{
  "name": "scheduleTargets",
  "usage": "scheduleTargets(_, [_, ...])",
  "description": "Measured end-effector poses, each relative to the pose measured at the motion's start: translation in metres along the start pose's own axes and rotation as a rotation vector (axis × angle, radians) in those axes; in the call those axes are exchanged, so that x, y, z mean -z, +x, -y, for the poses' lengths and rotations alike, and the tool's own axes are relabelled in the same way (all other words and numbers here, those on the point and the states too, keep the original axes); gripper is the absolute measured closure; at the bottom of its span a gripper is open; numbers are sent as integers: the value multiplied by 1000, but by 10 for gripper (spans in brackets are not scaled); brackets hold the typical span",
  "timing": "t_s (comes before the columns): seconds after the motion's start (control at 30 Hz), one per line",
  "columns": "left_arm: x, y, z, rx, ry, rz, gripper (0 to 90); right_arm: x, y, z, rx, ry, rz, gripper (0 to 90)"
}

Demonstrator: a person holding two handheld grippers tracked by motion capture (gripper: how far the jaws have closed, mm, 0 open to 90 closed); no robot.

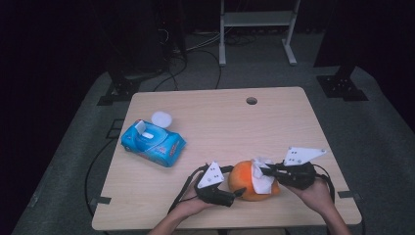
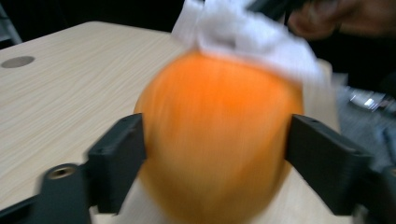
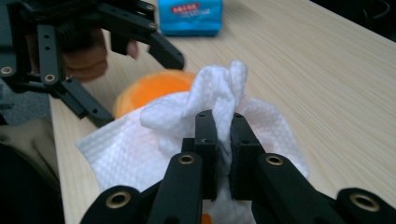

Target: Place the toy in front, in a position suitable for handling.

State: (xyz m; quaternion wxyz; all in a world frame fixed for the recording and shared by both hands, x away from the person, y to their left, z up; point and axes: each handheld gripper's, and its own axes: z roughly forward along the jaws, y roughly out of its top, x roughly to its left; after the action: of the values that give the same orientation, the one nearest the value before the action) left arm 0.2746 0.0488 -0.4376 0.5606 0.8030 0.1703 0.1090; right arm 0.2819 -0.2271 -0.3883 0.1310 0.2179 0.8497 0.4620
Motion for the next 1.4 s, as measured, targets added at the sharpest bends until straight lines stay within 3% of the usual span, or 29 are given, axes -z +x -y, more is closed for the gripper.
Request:
scheduleTargets(0.1, [-1, -3, -2, -11, -3, 1, 154, -15, 16, -8, 47, -3, -47, 837])
scheduleTargets(0.17, [0, -2, 2, -21, 15, -6, 233, -24, 24, -12, 89, 19, -46, 836])
scheduleTargets(0.2, [1, 0, 4, -6, 11, -1, 260, -25, 25, -13, 99, 27, -38, 836])
scheduleTargets(0.3, [4, 5, 6, -8, 25, -10, 304, -19, 18, -12, 72, 11, -44, 836])
scheduleTargets(0.5, [7, 14, 11, 48, 28, -14, 314, -4, 1, 7, 13, 29, -56, 836])
scheduleTargets(0.63, [6, 15, 12, 62, 24, -23, 315, 2, -5, 17, -25, 30, -41, 835])
scheduleTargets(0.73, [7, 18, 13, 75, 27, -21, 316, 2, 1, 8, -1, -11, -69, 834])
scheduleTargets(0.87, [10, 21, 13, 68, 36, -21, 320, -5, 6, 6, 27, 3, -84, 835])
scheduleTargets(1.03, [9, 20, 14, 74, 31, -28, 323, -3, -3, 16, -6, 42, -30, 835])
scheduleTargets(1.17, [7, 19, 13, 73, 27, -30, 322, -1, 2, 7, -10, -35, -47, 833])
scheduleTargets(1.23, [7, 18, 13, 74, 27, -31, 315, -5, 4, 2, 0, -37, -52, 833])
scheduleTargets(1.3, [8, 18, 13, 71, 27, -11, 283, -13, 5, 4, -2, -16, -67, 835])
scheduleTargets(1.4, [9, 18, 14, 51, 14, 5, 166, -17, 5, 9, 1, 11, -111, 835])
